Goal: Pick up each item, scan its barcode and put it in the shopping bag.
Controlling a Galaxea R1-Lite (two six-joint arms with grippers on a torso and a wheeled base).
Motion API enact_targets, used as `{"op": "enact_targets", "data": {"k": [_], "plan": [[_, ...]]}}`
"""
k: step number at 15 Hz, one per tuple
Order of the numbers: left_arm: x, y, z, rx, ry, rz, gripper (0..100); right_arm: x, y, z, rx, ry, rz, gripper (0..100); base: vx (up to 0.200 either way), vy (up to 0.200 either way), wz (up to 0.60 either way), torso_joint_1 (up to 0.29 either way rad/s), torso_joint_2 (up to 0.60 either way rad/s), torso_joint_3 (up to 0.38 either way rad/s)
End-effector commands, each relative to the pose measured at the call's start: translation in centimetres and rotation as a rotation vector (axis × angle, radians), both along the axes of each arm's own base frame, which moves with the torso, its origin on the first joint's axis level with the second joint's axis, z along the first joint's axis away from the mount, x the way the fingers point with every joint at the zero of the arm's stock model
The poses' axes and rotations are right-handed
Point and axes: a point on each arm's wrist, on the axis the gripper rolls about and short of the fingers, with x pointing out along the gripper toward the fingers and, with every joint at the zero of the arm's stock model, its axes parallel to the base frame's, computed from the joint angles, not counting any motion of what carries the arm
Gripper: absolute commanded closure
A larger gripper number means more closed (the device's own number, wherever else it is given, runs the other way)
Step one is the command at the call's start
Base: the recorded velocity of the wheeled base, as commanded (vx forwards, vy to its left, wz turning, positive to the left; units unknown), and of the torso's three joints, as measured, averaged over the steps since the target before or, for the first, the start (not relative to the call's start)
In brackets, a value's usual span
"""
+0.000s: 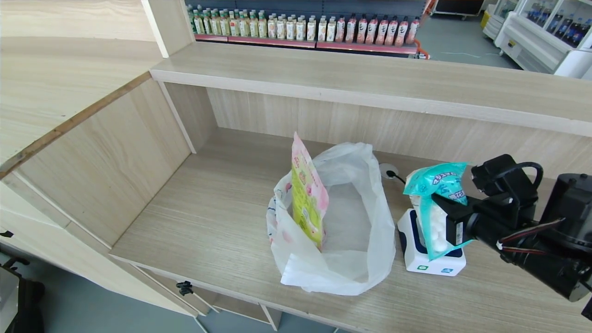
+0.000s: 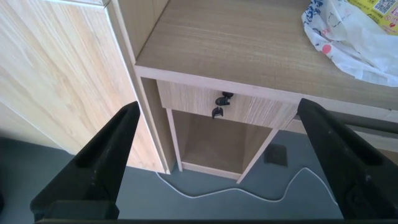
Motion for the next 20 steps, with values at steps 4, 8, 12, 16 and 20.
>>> {"op": "enact_targets", "data": {"k": [4,8,12,16,20], "plan": [[0.0,0.0,0.0,0.0,0.0,0.0,0,0.4,0.1,-0.1,-0.004,0.003,-0.002,100,0.0,0.0,0.0,0.0,0.0,0.0],[0.0,0.0,0.0,0.0,0.0,0.0,0,0.0,0.1,2.6,0.029,-0.087,0.006,100,0.0,0.0,0.0,0.0,0.0,0.0],[0.0,0.0,0.0,0.0,0.0,0.0,0,-3.9,-0.2,7.5,0.045,-0.116,0.058,100,0.0,0.0,0.0,0.0,0.0,0.0],[0.0,0.0,0.0,0.0,0.0,0.0,0,-9.6,-2.9,9.5,0.022,-0.058,0.044,100,0.0,0.0,0.0,0.0,0.0,0.0],[0.0,0.0,0.0,0.0,0.0,0.0,0,-9.8,-3.2,9.6,0.015,-0.039,0.035,100,0.0,0.0,0.0,0.0,0.0,0.0]]}}
